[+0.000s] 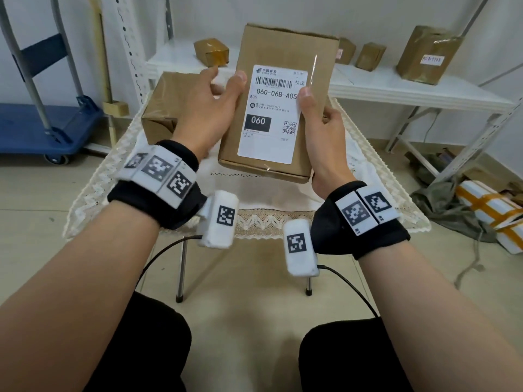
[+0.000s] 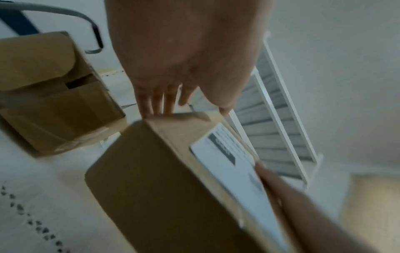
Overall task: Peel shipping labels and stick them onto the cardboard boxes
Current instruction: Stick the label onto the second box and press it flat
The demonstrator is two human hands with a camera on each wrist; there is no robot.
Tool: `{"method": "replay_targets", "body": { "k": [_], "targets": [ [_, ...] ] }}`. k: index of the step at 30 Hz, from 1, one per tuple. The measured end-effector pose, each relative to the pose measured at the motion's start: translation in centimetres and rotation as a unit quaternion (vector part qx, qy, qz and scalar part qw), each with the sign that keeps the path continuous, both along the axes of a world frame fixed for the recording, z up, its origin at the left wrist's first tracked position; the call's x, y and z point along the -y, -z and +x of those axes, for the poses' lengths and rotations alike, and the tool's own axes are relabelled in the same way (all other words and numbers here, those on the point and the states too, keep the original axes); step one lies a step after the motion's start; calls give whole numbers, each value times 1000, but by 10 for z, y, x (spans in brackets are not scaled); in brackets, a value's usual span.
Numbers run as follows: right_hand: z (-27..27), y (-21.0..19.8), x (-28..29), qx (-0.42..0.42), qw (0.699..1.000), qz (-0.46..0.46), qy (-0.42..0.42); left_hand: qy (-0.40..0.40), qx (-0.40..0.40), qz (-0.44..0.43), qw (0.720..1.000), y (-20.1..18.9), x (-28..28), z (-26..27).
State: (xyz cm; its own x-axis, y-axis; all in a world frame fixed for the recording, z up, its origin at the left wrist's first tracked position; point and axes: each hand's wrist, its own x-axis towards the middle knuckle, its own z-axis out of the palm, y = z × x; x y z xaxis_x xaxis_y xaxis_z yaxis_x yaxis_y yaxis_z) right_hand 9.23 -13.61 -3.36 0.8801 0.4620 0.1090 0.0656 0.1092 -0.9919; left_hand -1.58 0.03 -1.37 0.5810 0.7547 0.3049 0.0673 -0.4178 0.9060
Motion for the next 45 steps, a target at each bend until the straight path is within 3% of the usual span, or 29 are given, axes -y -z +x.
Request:
{"method": "replay_targets", "body": {
  "k": [2,5,10,20,31,40,45],
  "targets": [
    [-4,2,-2,8,1000,-4,2,-64,-30,122,990,0,12,1],
    [-9,4,-7,16,1000,-11,2,-91,-49,255,961,7,28,3],
    [-16,3,-10,33,999,-12,7,-121,-86,345,927,19,34,11],
    [-14,-2,-9,43,998,38,7,-175,-112,349,914,19,16,9],
    [-6,-9,4,45,999,21,8,-187,-115,309,925,22,-5,4],
    [-9,-1,-3,119,992,-18,44,-141,-82,310,937,22,22,15],
    [-13,1,-7,116,993,-13,24,-136,-94,322,932,30,28,22]
  ]
}}
